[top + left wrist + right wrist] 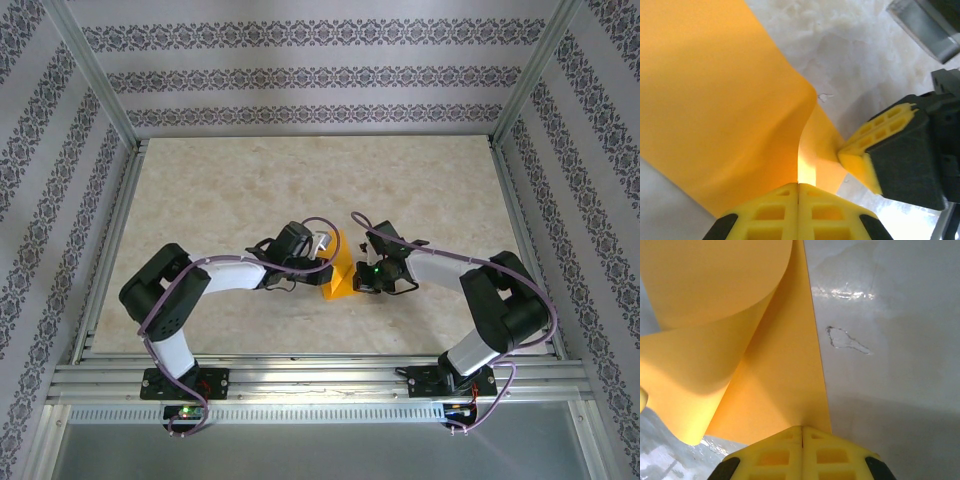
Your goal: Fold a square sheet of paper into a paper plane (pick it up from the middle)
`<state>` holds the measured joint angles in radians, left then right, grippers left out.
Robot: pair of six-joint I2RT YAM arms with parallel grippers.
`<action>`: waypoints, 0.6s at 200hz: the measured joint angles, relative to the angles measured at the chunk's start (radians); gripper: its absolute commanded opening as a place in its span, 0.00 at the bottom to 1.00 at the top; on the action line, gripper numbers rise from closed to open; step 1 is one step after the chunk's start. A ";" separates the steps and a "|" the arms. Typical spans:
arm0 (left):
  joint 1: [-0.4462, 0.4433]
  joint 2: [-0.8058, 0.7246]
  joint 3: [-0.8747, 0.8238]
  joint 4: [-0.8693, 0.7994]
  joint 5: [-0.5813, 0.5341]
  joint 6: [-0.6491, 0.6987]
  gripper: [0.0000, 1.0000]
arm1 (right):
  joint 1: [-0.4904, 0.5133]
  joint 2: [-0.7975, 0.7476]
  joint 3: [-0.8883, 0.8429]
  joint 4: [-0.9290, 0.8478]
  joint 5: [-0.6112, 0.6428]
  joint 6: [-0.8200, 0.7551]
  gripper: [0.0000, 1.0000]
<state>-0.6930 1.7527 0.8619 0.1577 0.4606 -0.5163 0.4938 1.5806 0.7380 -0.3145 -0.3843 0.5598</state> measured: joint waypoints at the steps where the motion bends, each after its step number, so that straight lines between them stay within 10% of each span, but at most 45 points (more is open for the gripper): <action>1: 0.000 0.000 0.000 0.000 0.000 0.000 0.01 | 0.000 0.000 0.000 0.000 0.000 0.000 0.02; 120: 0.008 0.031 0.049 -0.080 -0.051 0.099 0.01 | 0.000 0.003 0.009 -0.020 0.000 -0.018 0.03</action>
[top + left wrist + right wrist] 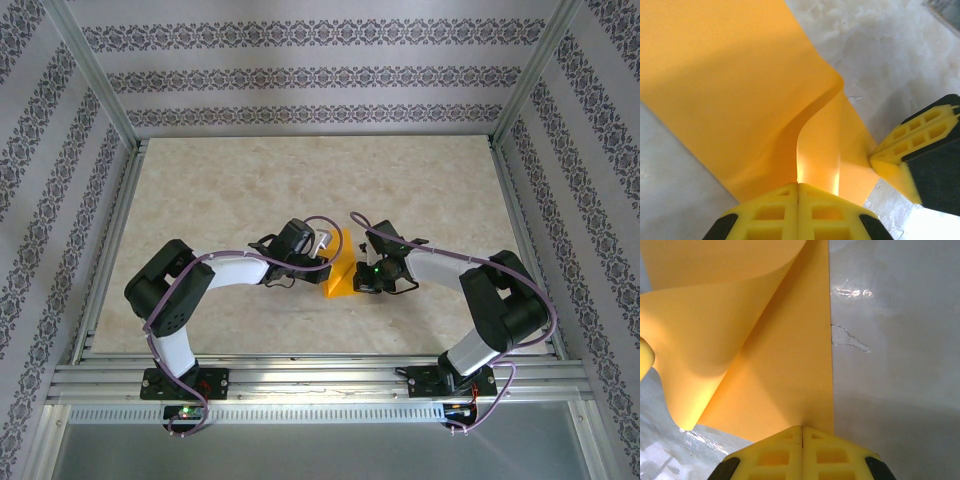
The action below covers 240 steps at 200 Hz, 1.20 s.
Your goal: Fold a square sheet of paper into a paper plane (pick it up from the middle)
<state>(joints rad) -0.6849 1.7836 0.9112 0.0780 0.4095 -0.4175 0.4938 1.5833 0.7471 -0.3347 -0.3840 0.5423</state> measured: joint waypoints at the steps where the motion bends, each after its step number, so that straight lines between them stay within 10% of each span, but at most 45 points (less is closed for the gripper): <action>1: 0.000 0.000 0.000 0.000 0.000 0.000 0.01 | 0.000 0.000 0.000 0.000 0.000 0.000 0.03; 240: 0.000 0.052 0.058 -0.048 -0.076 0.071 0.02 | 0.000 0.000 0.005 -0.018 -0.003 0.000 0.05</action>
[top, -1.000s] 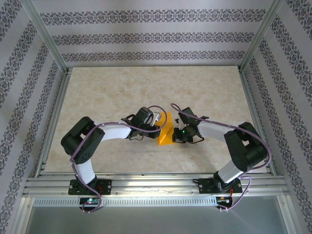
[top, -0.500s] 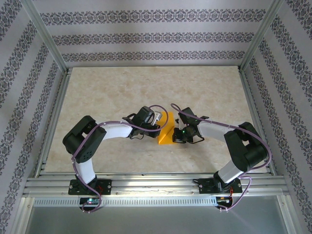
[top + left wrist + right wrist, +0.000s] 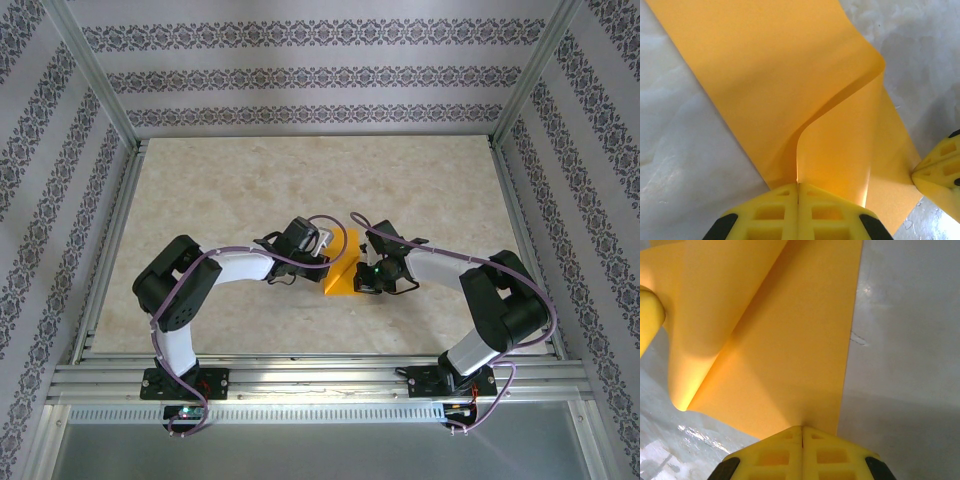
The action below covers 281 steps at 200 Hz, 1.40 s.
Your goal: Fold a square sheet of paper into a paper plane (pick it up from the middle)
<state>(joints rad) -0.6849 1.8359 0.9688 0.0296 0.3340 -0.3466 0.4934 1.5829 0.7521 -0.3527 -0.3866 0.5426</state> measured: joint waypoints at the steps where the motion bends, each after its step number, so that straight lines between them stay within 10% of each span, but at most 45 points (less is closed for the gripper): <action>1: 0.000 0.000 0.000 0.000 0.001 0.000 0.02 | 0.000 0.000 0.000 0.000 0.000 0.000 0.05; 281: 0.000 0.051 0.074 -0.046 0.012 0.034 0.02 | 0.000 0.057 0.038 0.032 -0.048 -0.001 0.05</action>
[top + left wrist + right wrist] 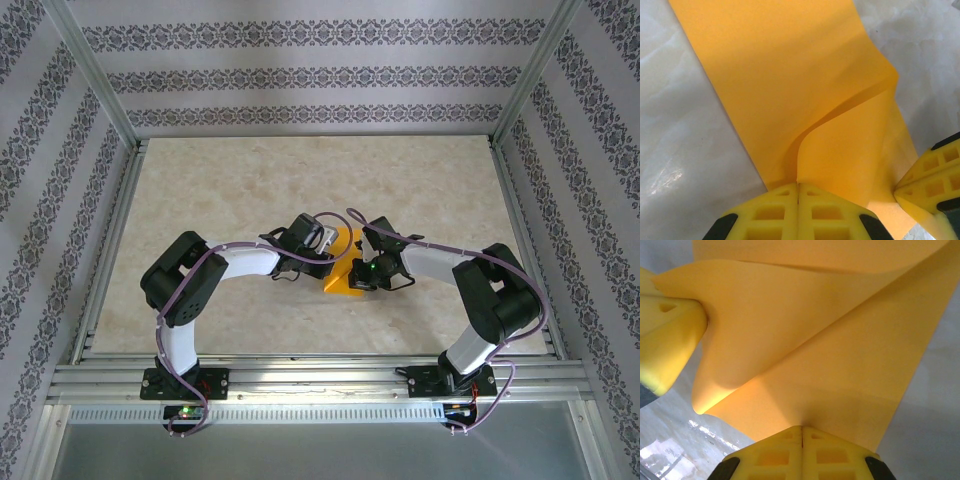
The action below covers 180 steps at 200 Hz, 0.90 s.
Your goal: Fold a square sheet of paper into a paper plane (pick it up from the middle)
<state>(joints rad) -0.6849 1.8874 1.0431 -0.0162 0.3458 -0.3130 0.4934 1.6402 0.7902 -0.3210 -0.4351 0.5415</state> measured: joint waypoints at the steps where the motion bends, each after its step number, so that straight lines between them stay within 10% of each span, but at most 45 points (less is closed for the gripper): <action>1: 0.000 0.000 0.000 0.000 0.000 0.000 0.02 | 0.000 0.000 0.000 0.000 0.000 0.000 0.05; 180: 0.000 0.027 0.026 -0.009 -0.010 0.019 0.02 | -0.007 0.006 0.002 -0.002 -0.018 -0.026 0.05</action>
<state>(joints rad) -0.6849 1.9141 1.0687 -0.0254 0.3359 -0.2943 0.4862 1.6459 0.7921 -0.3233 -0.4530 0.5156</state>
